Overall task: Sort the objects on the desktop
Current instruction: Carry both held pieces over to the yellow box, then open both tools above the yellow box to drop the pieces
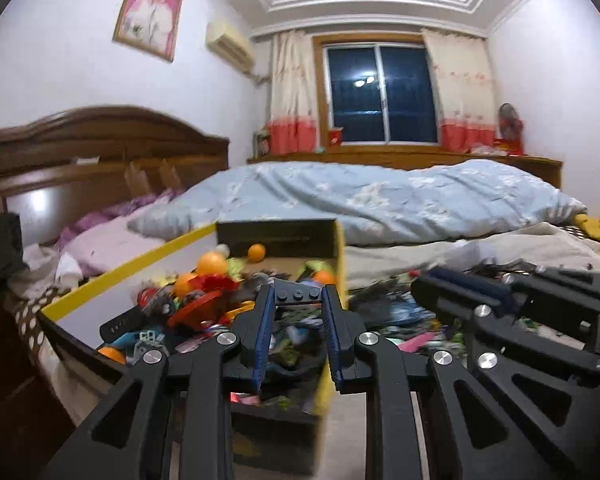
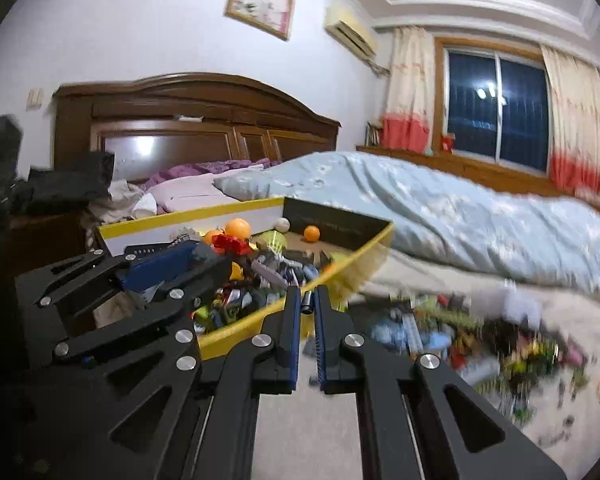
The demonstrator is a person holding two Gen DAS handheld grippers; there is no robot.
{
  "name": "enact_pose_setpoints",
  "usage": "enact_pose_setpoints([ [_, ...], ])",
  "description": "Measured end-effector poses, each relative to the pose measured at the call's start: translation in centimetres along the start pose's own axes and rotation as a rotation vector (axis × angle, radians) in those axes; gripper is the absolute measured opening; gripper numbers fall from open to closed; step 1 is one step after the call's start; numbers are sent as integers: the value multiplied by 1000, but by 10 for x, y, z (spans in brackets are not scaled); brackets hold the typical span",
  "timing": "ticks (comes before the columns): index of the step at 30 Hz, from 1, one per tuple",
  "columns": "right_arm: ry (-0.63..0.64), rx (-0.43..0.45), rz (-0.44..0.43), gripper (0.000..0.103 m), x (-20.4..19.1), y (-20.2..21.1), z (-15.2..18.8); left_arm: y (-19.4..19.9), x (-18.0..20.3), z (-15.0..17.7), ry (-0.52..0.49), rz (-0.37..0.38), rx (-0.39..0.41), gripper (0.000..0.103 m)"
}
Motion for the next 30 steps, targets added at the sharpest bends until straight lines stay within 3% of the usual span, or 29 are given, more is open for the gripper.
enact_pose_setpoints([
  [6,3,-16,-93,6,-14,-44,-13,-28,-30,-5,-6,-81,-10,24],
  [11,-14,-121,-239,6,-32,-96,-7,-58,-62,14,50,-178,-140,24],
  [15,-28,-205,-296,7,-41,-120,2,-76,-75,34,97,-204,-245,24],
  [17,-37,-209,-297,7,-43,-125,5,-82,-80,41,122,-220,-283,27],
  [21,-69,-190,-286,7,-38,-125,10,-80,-78,42,110,-277,-276,38],
  [24,-56,-169,-264,9,-34,-122,9,-79,-77,42,108,-286,-277,39],
  [30,-70,-108,-156,30,-13,-104,-7,-55,-73,17,99,-359,-161,39],
])
Point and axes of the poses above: each gripper's, at about its wrist camera, not at the fingertips, and y roughly against the way its jaws point, x to its right, z to its underside, the point moved 10 cm from there along -y, roughly the way its jaws point, and after that the axes turned 2 degrees about -z, right-handed, at the moved point
